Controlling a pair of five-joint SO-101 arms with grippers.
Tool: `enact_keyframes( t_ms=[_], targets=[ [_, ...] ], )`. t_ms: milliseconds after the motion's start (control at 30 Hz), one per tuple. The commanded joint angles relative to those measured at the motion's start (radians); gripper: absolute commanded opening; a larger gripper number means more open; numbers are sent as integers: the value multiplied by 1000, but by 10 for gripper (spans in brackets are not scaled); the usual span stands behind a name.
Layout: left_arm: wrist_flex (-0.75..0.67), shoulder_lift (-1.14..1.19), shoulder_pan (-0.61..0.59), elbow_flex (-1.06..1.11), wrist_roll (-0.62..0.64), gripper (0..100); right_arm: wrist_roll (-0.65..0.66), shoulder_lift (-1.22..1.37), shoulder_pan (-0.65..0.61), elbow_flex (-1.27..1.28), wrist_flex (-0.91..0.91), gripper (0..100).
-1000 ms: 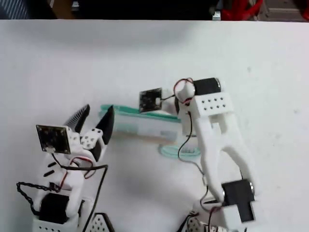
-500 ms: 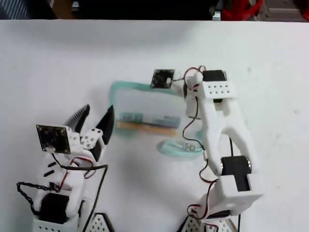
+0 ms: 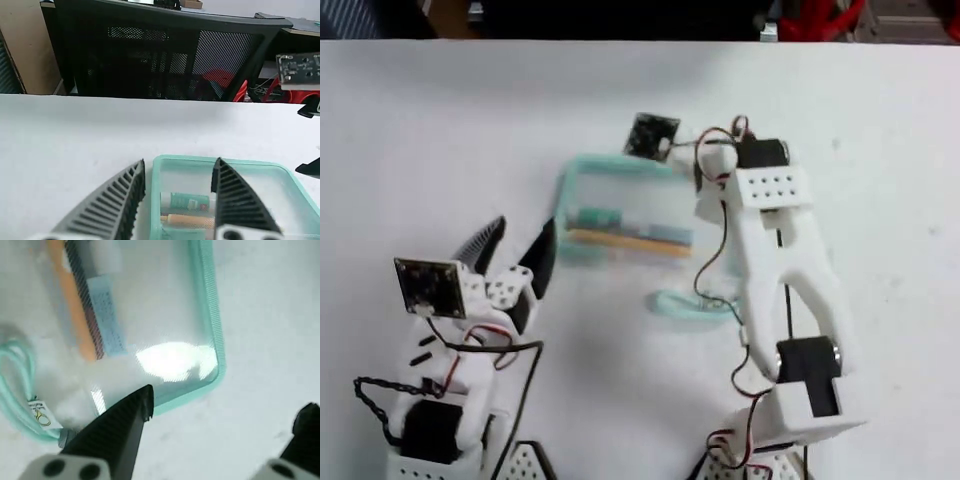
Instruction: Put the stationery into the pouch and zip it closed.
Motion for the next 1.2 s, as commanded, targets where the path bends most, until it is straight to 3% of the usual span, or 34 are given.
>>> enact_keyframes(
  t_ms=[0, 100, 133, 200, 300, 400, 500, 800, 967, 1167],
  targets=[
    [-32, -8, -10, -5, 11, 212, -83, -96, -1, -41, -1, 324],
    [-34, -8, -19, -12, 9, 133, -189, -162, 2, -41, 73, 42],
    [-34, -8, -27, -18, 3, 94, -245, -188, 2, -41, 99, 0],
    [-34, -8, -45, -37, -74, 11, -370, -242, -7, -23, 128, 75],
    [31, -4, -76, -118, -226, 22, -574, -334, -61, 20, 114, 9],
    [166, -1, -77, -267, -391, 22, -795, -452, -76, 38, 116, 15],
    [324, 53, -77, -453, -516, 22, -934, -602, -71, 38, 125, 17],
    [597, 443, -134, -939, -531, 23, -954, -1110, -102, 38, 220, 17],
    [632, 317, -127, -1011, -466, 23, -954, -1429, -102, 48, 251, 17],
    [618, 5, -127, -829, -526, 23, -953, -1765, -91, 167, 251, 19]
  ],
)
